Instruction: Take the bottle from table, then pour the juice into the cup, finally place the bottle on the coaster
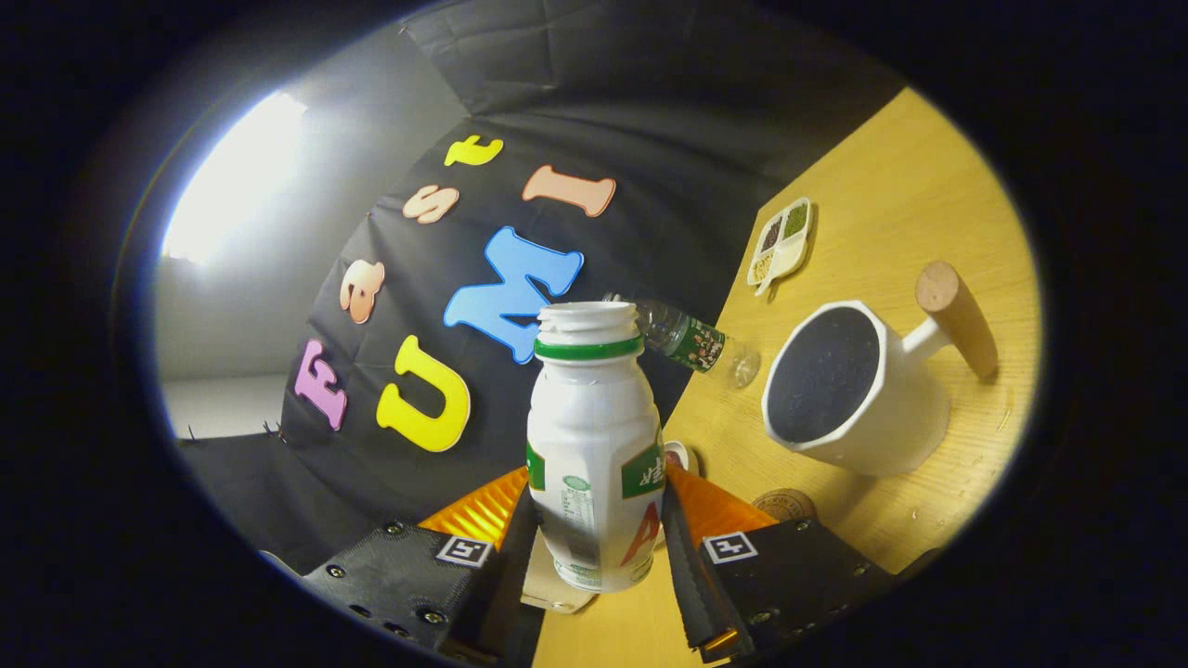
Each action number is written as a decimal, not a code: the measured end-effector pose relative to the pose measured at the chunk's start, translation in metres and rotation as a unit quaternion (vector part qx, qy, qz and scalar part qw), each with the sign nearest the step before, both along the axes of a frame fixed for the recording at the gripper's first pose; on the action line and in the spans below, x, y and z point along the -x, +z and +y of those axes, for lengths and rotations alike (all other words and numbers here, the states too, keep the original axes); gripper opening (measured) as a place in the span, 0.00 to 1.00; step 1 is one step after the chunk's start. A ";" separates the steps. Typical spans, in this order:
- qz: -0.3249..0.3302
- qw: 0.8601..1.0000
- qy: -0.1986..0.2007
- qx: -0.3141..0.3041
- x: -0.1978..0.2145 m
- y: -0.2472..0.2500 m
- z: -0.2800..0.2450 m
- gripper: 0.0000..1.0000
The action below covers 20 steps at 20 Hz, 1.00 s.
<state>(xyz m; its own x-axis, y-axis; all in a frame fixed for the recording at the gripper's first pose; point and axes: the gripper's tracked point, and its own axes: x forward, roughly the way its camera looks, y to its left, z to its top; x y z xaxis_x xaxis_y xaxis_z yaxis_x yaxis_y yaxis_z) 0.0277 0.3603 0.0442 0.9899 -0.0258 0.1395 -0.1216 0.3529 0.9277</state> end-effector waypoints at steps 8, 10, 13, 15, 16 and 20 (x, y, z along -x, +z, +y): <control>0.012 0.984 -0.029 0.178 0.000 0.011 -0.002 0.68; 0.021 0.976 -0.037 0.214 -0.005 0.012 -0.003 0.68; 0.014 0.967 -0.045 0.251 -0.012 0.021 -0.004 0.67; 0.030 0.956 -0.056 0.287 -0.010 0.020 -0.007 0.68; 0.036 0.949 -0.065 0.305 -0.011 0.021 -0.008 0.68; 0.037 0.924 -0.097 0.368 -0.005 0.034 -0.006 0.68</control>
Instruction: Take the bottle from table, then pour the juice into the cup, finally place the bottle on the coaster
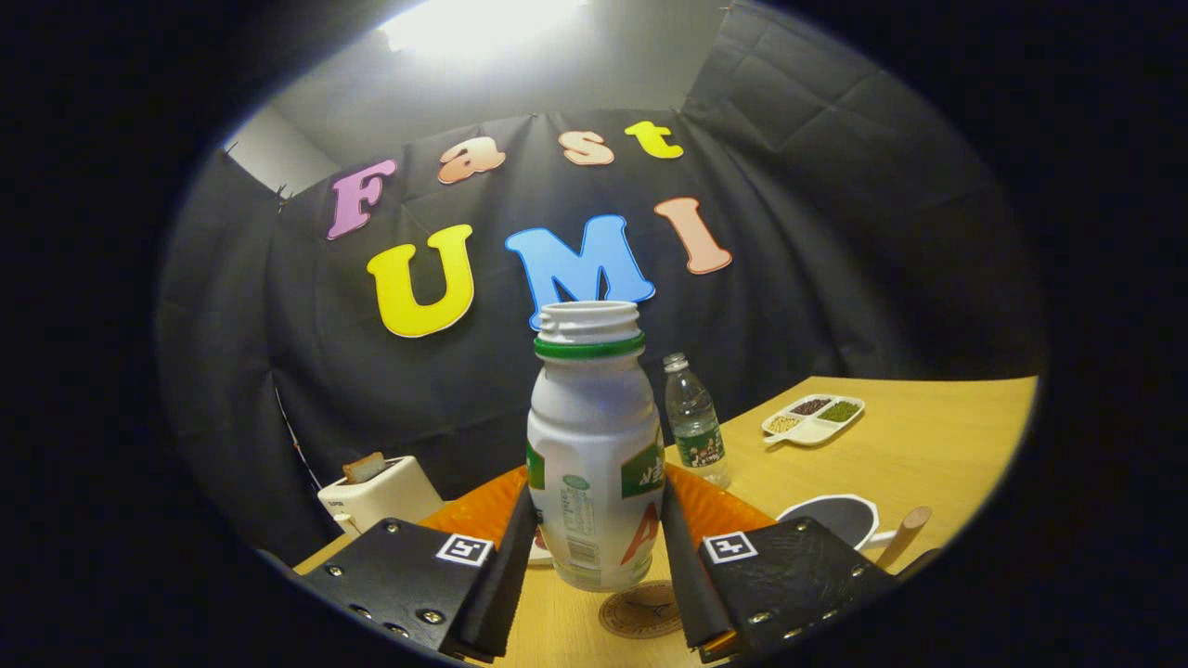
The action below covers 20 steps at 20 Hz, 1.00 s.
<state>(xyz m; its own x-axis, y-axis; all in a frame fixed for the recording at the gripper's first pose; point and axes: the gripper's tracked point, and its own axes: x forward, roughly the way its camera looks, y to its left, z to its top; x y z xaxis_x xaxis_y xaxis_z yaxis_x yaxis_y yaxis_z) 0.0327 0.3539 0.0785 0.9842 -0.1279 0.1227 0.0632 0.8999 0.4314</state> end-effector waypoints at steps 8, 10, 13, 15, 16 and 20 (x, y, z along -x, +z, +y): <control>0.015 0.994 -0.023 0.104 -0.003 -0.007 0.012 0.68; 0.031 0.990 -0.035 0.133 -0.008 -0.015 0.011 0.68; 0.041 0.989 -0.024 0.140 -0.010 -0.022 0.024 0.68; 0.046 0.991 -0.017 0.128 -0.013 -0.027 0.025 0.68; 0.050 0.992 -0.015 0.119 -0.014 -0.031 0.024 0.68; 0.079 0.992 -0.009 0.101 -0.019 -0.050 0.021 0.68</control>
